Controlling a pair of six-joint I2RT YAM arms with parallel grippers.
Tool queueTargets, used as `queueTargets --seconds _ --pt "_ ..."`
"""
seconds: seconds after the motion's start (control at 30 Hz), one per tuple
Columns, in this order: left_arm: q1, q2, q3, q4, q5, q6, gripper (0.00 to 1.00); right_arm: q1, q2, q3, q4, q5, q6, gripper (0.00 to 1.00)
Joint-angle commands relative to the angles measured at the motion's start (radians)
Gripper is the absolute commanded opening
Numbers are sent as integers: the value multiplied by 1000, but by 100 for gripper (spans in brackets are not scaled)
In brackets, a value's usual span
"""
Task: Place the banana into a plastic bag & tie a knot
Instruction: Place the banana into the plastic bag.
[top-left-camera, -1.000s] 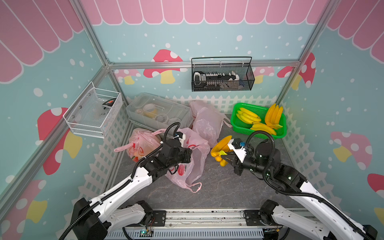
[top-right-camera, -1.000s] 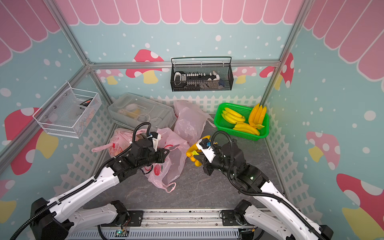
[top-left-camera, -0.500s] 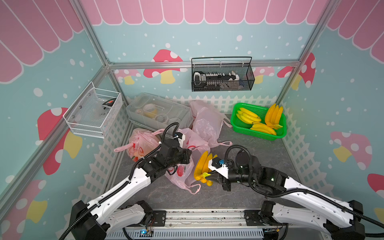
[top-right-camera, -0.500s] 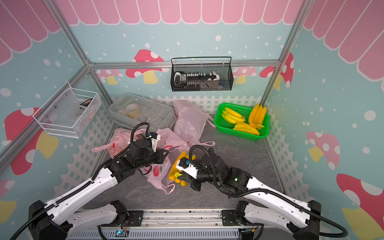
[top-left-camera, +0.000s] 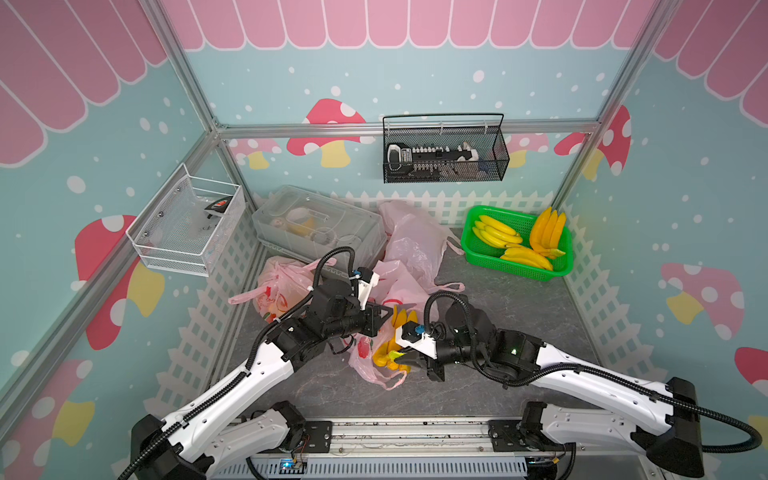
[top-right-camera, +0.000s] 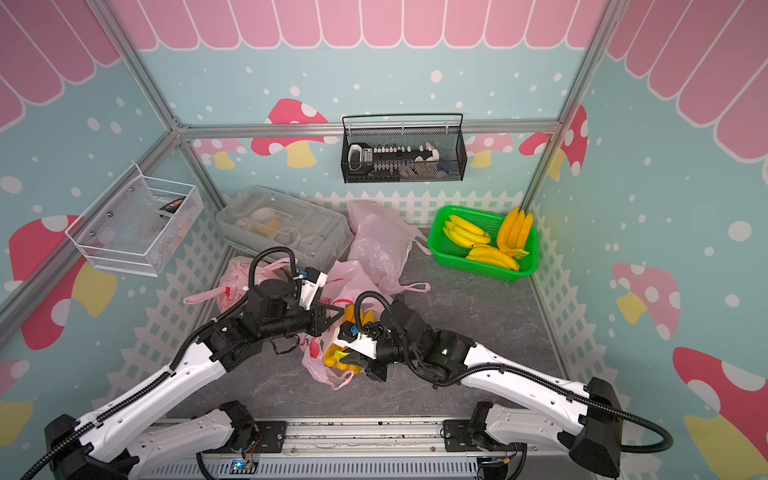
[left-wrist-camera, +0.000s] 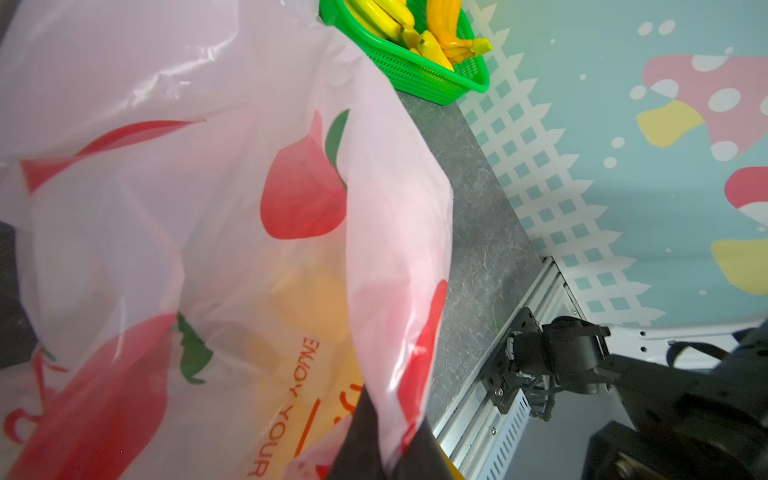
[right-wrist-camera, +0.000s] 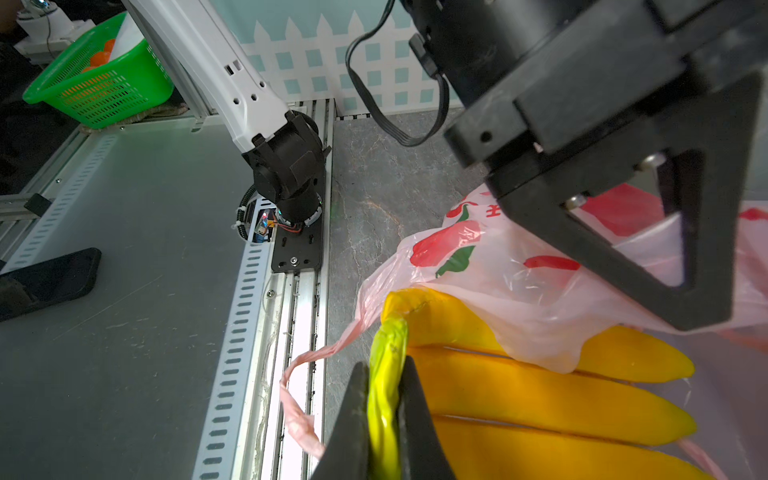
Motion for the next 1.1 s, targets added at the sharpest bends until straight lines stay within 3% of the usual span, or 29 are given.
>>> queueTargets --seconds 0.0,0.17,0.5,0.7,0.8,0.83,0.97,1.07 --pt "3 -23 -10 7 76 35 0 2 10 -9 73 88 -61 0" --pt "2 -38 -10 7 79 34 0 -90 46 -67 147 126 -19 0" --pt "2 -40 -19 65 115 -10 0 -95 144 -181 413 312 45 0" --pt "2 -49 -47 150 82 -85 0 -81 242 -198 627 144 138 0" --pt "3 -61 -58 176 36 -118 0 -63 281 -176 615 120 141 0" --pt "2 -69 -60 180 16 -126 0 -61 283 -170 598 124 145 3" --pt "10 -87 -65 150 -85 -138 0 -64 166 -176 463 178 133 50" --pt "16 -88 -60 112 -159 -138 0 -86 16 -163 294 268 109 66"
